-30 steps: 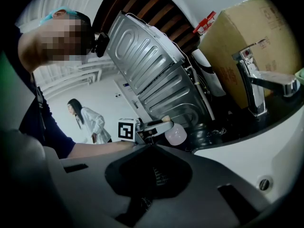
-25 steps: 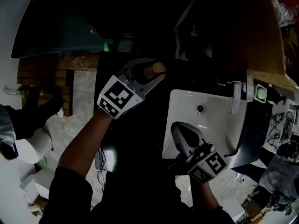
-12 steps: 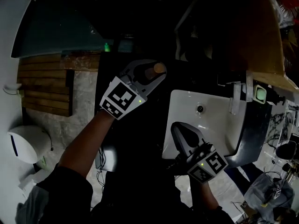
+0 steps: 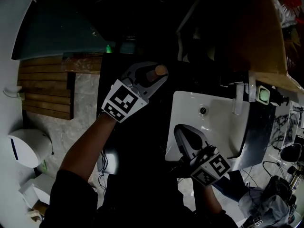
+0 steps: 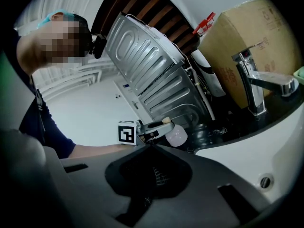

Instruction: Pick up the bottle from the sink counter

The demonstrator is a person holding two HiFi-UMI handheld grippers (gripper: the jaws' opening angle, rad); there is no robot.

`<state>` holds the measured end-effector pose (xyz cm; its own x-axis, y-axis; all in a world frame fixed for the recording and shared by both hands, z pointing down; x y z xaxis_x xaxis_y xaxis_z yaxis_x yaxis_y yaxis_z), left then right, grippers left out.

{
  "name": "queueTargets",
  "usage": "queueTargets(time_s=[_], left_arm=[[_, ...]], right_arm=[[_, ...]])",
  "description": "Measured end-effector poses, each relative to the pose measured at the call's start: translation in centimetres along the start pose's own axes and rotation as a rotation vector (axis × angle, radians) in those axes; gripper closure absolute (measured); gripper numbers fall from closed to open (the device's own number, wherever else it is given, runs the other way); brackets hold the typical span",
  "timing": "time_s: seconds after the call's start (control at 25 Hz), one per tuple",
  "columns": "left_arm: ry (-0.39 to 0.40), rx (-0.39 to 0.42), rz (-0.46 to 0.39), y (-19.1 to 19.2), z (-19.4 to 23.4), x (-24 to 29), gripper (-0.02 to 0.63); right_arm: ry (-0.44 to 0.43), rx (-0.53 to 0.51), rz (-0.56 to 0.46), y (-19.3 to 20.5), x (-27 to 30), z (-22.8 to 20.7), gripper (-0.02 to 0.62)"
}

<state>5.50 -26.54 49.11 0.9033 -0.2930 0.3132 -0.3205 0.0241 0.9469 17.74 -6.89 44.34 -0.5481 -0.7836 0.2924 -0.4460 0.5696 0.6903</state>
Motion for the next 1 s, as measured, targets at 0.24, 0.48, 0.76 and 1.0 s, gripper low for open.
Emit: queueTargets(time_s=[0.24,0.48,0.76,1.0], left_arm=[[0.006,0.010,0.005,-0.2,-0.4,-0.7,0.465],[0.013,0.028,-0.010,-1.3,-0.6,-1.8,0.465],[0.009,0.047,-0.028,-3.1,-0.7,-3.2,0.465],[-0.004,0.054,-0.044,-4.7,-0.9,-4.7,0.465]], right_arm=[[0.003,-0.006,-0.010,-0.1,-0.3,0.4,0.574],[-0.003,-0.016,-0.021,-0.3,-0.4,1.1,0.574],[-0.010,-0.040,-0.034,-1.0,-0.5,2.2,0.574],[-0.024,-0.060,-0.044,-1.6,-0.5,3.2,0.574]])
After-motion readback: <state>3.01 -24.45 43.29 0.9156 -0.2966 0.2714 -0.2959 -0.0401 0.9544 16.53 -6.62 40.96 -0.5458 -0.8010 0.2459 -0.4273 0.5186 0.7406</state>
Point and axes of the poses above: the fingertips, and each gripper's own axes: x forward along the fingers, z to its left, y out of its underside, the point moved 8 cm from there along -x, backward along the fingers, and after that the axes turned 7 degrees about x, right-handed, at the moved point
